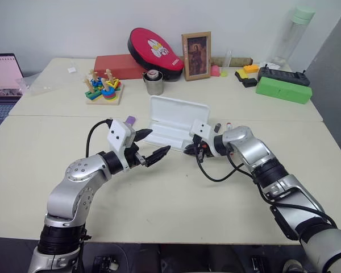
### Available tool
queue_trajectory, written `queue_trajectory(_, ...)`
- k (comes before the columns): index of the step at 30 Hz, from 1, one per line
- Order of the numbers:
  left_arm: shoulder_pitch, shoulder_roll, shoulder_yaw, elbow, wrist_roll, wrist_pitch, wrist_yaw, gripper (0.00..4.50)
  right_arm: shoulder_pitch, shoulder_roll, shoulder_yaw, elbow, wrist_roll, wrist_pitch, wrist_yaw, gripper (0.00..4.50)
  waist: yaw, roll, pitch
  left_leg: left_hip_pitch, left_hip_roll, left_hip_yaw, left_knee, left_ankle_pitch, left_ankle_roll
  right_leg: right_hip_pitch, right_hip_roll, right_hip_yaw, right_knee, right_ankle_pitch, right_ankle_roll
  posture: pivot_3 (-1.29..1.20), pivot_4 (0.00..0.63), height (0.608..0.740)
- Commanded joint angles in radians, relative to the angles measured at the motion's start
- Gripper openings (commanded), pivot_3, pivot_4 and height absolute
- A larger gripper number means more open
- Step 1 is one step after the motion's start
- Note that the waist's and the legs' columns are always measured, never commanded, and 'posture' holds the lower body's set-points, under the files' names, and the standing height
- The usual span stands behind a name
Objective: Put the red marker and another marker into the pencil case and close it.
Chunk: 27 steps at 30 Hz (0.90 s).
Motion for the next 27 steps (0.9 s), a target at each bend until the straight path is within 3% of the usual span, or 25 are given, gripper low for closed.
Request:
queue_trajectory(1,-0.008,0.007,0.028,-0.021,-0.018,-0.015,-0.001,4.5,0.009,-0.004,-0.001,-0.06,0.003,-0.024,0.042,0.03,0.0,0.0,0.0,0.0,0.0,0.0,0.0,0.0,0.0,0.0,0.0,0.0,0.0,0.0,0.0,0.0,0.15,0.74)
queue_trajectory(6,0.022,0.019,0.042,-0.053,-0.034,0.002,-0.005,4.5,0.058,-0.03,0.003,-0.19,0.016,-0.005,0.08,0.03,0.0,0.0,0.0,0.0,0.0,0.0,0.0,0.0,0.0,0.0,0.0,0.0,0.0,0.0,0.0,0.0,0.15,0.74)
queue_trajectory(10,0.138,0.086,0.072,-0.17,-0.087,0.067,-0.035,4.5,0.178,-0.086,0.042,-0.436,0.028,0.065,0.122,0.03,0.0,0.0,0.0,0.0,0.0,0.0,0.0,0.0,0.0,0.0,0.0,0.0,-0.001,0.0,0.0,0.0,0.15,0.74)
queue_trajectory(15,0.219,0.135,0.097,-0.221,-0.124,0.089,-0.058,4.5,0.267,-0.128,0.083,-0.605,0.034,0.123,0.142,0.03,0.0,0.001,0.0,0.0,0.0,0.0,0.0,0.0,0.0,0.0,0.0,0.0,0.0,0.0,0.0,0.0,0.15,0.74)
queue_trajectory(27,0.205,0.16,0.091,-0.24,-0.155,0.114,-0.041,4.5,0.29,-0.109,0.123,-0.622,0.012,0.186,0.059,0.03,0.002,0.0,0.0,0.001,0.0,0.0,0.0,0.0,0.0,0.001,0.0,0.0,0.0,-0.002,0.003,0.0,0.15,0.74)
